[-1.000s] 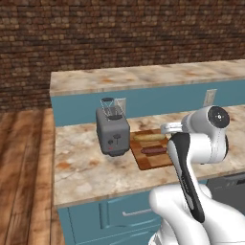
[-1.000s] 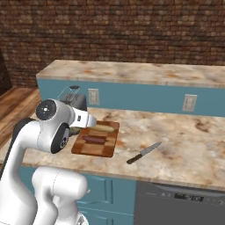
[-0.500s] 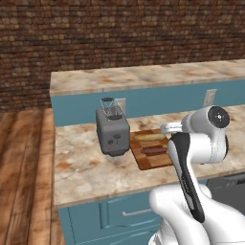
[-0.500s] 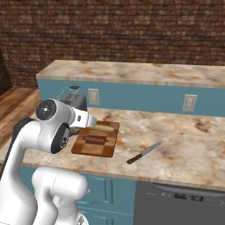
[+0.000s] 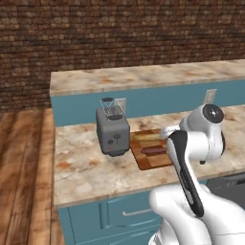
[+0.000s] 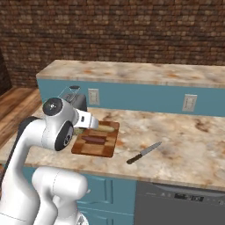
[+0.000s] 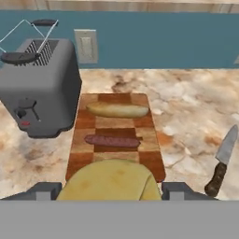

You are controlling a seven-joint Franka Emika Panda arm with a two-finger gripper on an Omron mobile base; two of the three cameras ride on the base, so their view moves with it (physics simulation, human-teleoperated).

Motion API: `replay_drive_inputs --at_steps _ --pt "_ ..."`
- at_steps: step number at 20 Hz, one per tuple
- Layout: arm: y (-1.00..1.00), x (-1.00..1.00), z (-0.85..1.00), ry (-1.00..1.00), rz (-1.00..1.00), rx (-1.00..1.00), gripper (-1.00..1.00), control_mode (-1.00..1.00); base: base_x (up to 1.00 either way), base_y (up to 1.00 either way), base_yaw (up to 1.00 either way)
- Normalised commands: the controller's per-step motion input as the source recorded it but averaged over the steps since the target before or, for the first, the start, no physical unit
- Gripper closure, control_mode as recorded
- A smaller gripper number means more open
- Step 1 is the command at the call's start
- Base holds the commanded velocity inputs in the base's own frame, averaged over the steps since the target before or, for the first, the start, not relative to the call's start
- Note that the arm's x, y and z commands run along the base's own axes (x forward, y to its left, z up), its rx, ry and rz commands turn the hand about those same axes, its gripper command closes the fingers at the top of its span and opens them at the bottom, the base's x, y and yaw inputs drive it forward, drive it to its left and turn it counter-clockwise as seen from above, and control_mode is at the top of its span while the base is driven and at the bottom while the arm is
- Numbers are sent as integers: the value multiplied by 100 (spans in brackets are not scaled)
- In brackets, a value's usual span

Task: Retrieve the sausage and cheese from the fridge and place them on the cutting board on the counter.

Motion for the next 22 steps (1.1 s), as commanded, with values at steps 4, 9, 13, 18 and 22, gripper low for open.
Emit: replay_drive_inputs --at_steps 4,9,13,18,22 --pt "-19 27 -34 21 39 1 100 -100 0 0 0" --pt "-9 17 -34 16 48 10 100 -100 0 0 0" --pt "0 23 -47 25 35 0 100 -100 0 0 0" --pt "3 30 -47 14 23 9 100 -100 0 0 0" --pt "14 25 -43 0 15 13 100 -100 0 0 0"
